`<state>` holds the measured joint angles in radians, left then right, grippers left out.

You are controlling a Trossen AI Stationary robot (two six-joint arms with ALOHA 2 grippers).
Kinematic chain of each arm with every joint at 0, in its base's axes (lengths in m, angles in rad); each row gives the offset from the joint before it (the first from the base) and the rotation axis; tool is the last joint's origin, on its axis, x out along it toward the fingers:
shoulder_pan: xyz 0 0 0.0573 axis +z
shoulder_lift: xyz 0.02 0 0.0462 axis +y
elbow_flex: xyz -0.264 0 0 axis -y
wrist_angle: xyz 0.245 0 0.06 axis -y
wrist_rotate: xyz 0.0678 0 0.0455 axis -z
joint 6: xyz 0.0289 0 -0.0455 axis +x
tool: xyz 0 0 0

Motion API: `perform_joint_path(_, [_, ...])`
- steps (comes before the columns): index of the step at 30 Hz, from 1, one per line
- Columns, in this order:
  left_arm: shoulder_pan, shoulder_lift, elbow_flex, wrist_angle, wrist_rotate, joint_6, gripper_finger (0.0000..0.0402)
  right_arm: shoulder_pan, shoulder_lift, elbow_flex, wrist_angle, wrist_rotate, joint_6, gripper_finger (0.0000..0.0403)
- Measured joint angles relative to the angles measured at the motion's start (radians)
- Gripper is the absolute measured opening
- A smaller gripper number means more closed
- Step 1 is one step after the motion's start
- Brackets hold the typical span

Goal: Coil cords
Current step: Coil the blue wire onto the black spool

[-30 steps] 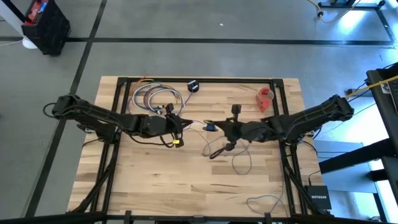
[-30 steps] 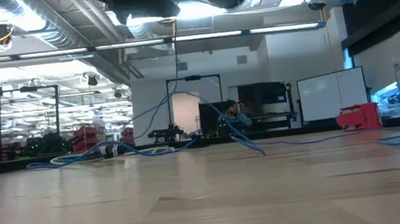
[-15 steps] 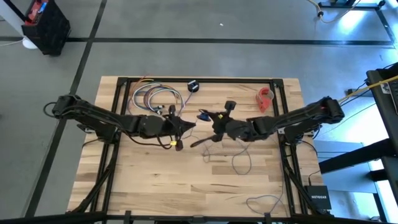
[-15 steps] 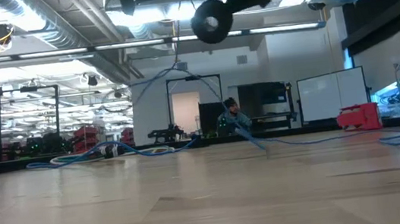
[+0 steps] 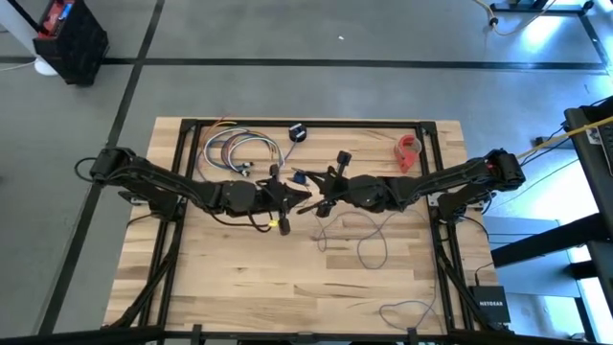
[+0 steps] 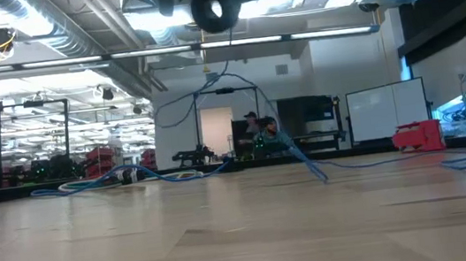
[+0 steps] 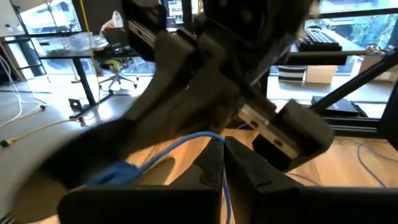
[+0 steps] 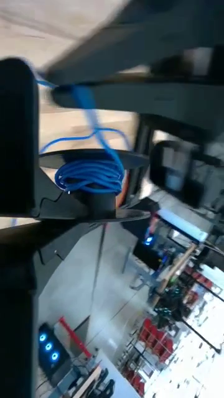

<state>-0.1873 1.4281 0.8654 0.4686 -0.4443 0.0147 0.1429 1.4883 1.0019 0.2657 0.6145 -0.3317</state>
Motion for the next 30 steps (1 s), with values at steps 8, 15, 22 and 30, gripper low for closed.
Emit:
perform_joint_path(8, [0.007, 0.005, 0.004, 0.012, -0.011, 0.02, 0.0007, 0.002, -0.016, -0.002, 0.205, -0.059, -0.047, 0.0005])
perform_joint_path(15, [0.008, 0.005, 0.003, 0.006, -0.006, 0.037, 0.0006, 0.002, -0.067, -0.004, 0.266, -0.136, -0.043, 0.0005])
perform_joint_path(22, [0.007, 0.005, 0.003, 0.022, -0.001, 0.043, 0.0009, 0.002, -0.122, -0.003, 0.305, -0.175, -0.036, 0.0005])
perform_joint_path(30, [0.011, 0.037, -0.002, -0.008, 0.001, 0.056, 0.0019, 0.002, -0.172, 0.002, 0.349, -0.194, -0.044, 0.0005])
